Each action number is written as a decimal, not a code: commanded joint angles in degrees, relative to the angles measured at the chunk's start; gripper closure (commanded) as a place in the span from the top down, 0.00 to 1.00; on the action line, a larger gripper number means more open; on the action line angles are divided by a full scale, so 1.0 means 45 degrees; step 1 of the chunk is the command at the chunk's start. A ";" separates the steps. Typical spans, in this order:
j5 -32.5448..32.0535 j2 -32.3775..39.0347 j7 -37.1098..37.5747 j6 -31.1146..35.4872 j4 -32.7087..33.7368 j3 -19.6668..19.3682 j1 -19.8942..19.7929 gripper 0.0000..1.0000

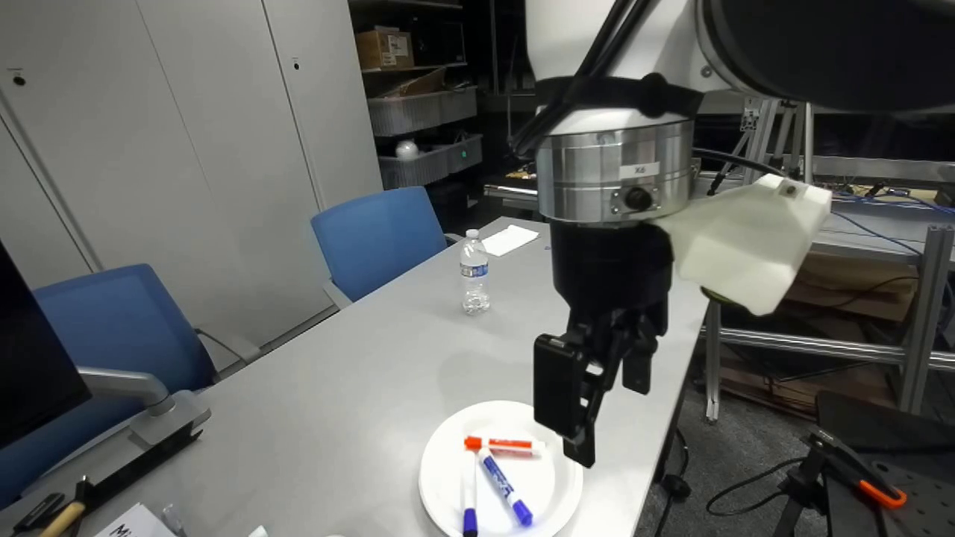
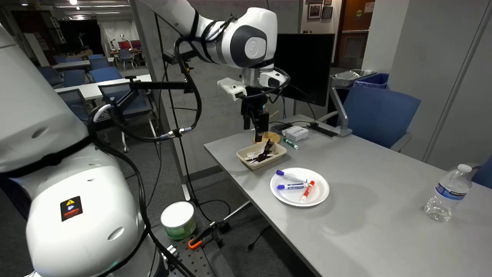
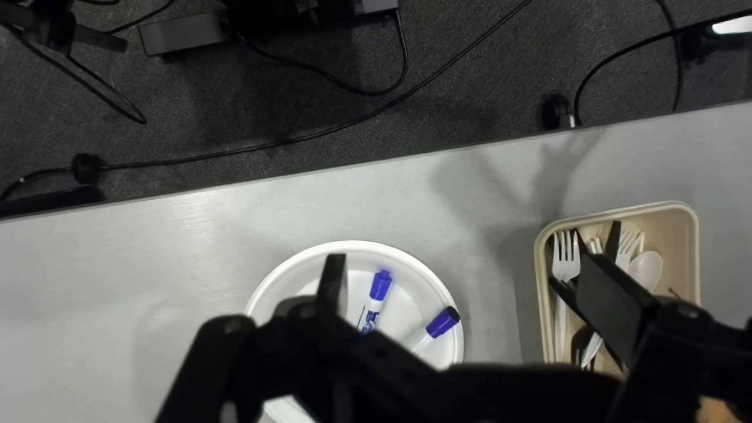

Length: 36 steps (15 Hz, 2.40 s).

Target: Remove the markers from the white plate

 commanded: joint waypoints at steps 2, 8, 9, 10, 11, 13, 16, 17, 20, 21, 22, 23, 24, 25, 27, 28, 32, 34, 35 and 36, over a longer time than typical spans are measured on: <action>-0.0581 0.0850 0.0026 0.0180 0.0567 -0.0397 -0.0078 1.00; -0.1591 0.2430 -0.1643 0.1061 0.1078 -0.1354 -0.0384 1.00; -0.1737 0.2749 -0.2106 0.1306 0.1169 -0.1516 -0.0418 1.00; -0.1918 0.3115 -0.2482 0.1564 0.1310 -0.1656 -0.0457 1.00; -0.2014 0.3434 -0.2832 0.1755 0.1451 -0.1785 -0.0480 1.00; -0.2160 0.4031 -0.3326 0.1877 0.1813 -0.1976 -0.0487 1.00; -0.1911 0.3810 -0.3216 0.1792 0.1469 -0.2067 -0.0395 1.00; -0.1913 0.3962 -0.3281 0.1791 0.1594 -0.2077 -0.0392 1.00; -0.1913 0.4066 -0.3312 0.1791 0.1727 -0.2079 -0.0388 1.00; -0.2033 0.4099 -0.3217 0.1749 0.1740 -0.2068 -0.0346 1.00; -0.1969 0.4406 -0.3329 0.2009 0.1870 -0.2076 -0.0371 1.00; -0.2059 0.4659 -0.3317 0.2278 0.1965 -0.2073 -0.0347 1.00; -0.2192 0.4893 -0.3262 0.2482 0.2059 -0.2071 -0.0307 1.00; -0.2319 0.5231 -0.3274 0.2735 0.2209 -0.2054 -0.0246 1.00; -0.2670 0.5870 -0.3163 0.3302 0.2455 -0.2087 -0.0100 1.00; -0.2918 0.6235 -0.3066 0.3669 0.2582 -0.2146 -0.0022 1.00; -0.3174 0.7588 -0.3434 0.4618 0.3229 -0.2247 0.0088 1.00; -0.3133 0.8205 -0.3799 0.4827 0.3724 -0.2245 0.0019 1.00; -0.3153 0.8489 -0.3959 0.4864 0.3980 -0.2269 0.0001 1.00; -0.3095 0.8769 -0.4332 0.4778 0.4255 -0.2237 -0.0085 1.00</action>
